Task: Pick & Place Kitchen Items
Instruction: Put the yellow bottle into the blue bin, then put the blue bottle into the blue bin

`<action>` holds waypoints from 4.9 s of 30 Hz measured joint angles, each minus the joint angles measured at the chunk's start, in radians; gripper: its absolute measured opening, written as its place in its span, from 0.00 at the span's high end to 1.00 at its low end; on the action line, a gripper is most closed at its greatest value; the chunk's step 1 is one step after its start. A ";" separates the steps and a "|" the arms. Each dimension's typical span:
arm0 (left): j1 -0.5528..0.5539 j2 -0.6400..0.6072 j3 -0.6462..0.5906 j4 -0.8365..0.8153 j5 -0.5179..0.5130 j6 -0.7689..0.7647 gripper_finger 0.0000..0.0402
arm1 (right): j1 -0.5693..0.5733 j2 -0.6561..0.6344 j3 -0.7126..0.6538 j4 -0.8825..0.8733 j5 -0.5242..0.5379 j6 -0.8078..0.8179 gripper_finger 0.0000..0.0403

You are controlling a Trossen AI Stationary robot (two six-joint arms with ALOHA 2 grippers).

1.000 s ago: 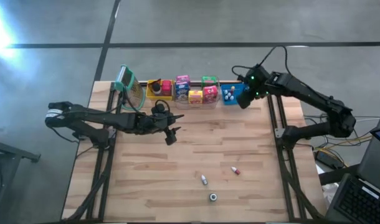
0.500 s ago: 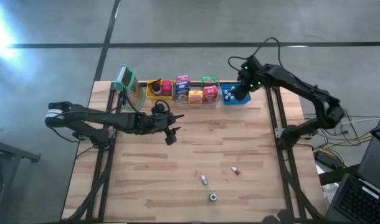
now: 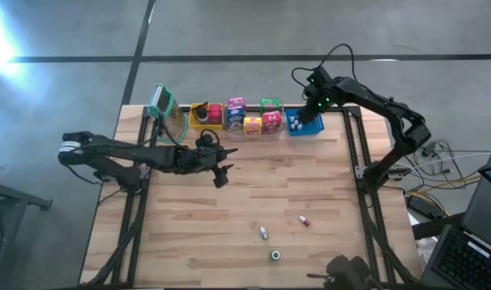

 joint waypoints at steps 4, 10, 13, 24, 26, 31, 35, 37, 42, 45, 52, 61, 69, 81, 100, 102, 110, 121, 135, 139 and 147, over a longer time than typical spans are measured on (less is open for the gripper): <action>0.000 0.000 0.000 0.000 0.000 0.000 0.39 | -0.012 0.035 0.000 0.026 -0.022 -0.007 0.69; 0.000 0.000 0.000 0.000 0.000 0.000 0.39 | -0.018 0.072 0.001 0.054 -0.023 -0.020 0.72; 0.000 0.000 0.000 0.000 0.000 0.000 0.39 | -0.023 0.085 0.000 0.074 -0.023 -0.021 0.70; 0.000 0.000 0.000 0.000 0.000 0.000 0.39 | -0.035 0.109 0.000 0.088 -0.022 -0.046 0.69; 0.000 0.000 0.000 0.000 0.000 0.000 0.39 | -0.035 0.108 0.000 0.089 -0.023 -0.047 0.67; 0.000 0.000 0.000 0.000 0.000 0.000 0.39 | -0.035 0.090 -0.002 0.086 -0.022 -0.065 0.57; 0.000 0.000 0.000 0.000 0.000 0.000 0.39 | -0.035 0.067 -0.002 0.086 -0.021 -0.071 0.48; 0.000 0.000 0.000 0.000 0.000 0.000 0.39 | -0.035 0.052 -0.002 0.086 -0.021 -0.076 0.46; 0.000 0.000 0.000 0.000 0.000 0.000 0.39 | -0.022 -0.009 0.000 0.080 -0.020 -0.095 0.43; 0.000 0.000 0.000 0.000 0.000 0.000 0.39 | -0.004 -0.067 0.002 0.081 -0.020 -0.106 0.43; 0.000 0.000 0.000 0.000 0.000 0.000 0.39 | 0.050 -0.230 0.002 0.079 -0.020 -0.122 0.49; 0.000 0.000 0.000 0.000 0.000 0.000 0.39 | 0.172 -0.418 -0.002 -0.007 -0.020 -0.139 0.59; 0.000 0.000 0.000 0.000 0.000 0.000 0.39 | 0.348 -0.533 -0.003 -0.097 -0.021 -0.061 0.71; 0.000 0.000 0.000 0.000 0.000 0.000 0.39 | 0.690 -0.607 -0.024 -0.118 0.012 0.065 0.93; 0.000 -0.004 0.000 0.004 0.006 -0.012 0.39 | 1.053 -0.592 -0.086 -0.118 0.226 0.169 0.98; 0.000 -0.004 0.000 0.004 0.013 -0.026 0.39 | 1.069 -0.592 -0.102 -0.117 0.252 0.170 0.98; -0.001 -0.004 0.000 -0.002 0.350 -0.113 0.39 | 1.158 -0.589 -0.146 -0.116 0.320 0.216 0.98; -0.157 -0.006 0.030 -0.054 0.069 -0.064 0.41 | 1.253 -0.571 -0.158 -0.116 0.384 0.212 0.98; -0.503 0.032 0.097 -0.014 -0.207 -0.078 0.46 | 1.260 -0.564 -0.157 -0.076 0.401 0.185 0.98; -0.565 0.036 0.097 -0.022 -0.254 -0.120 0.49 | 1.288 -0.557 -0.157 -0.035 0.401 0.161 0.98; -0.624 0.030 0.096 -0.082 -0.260 -0.198 0.51 | 1.387 -0.510 -0.158 0.125 0.400 0.116 0.98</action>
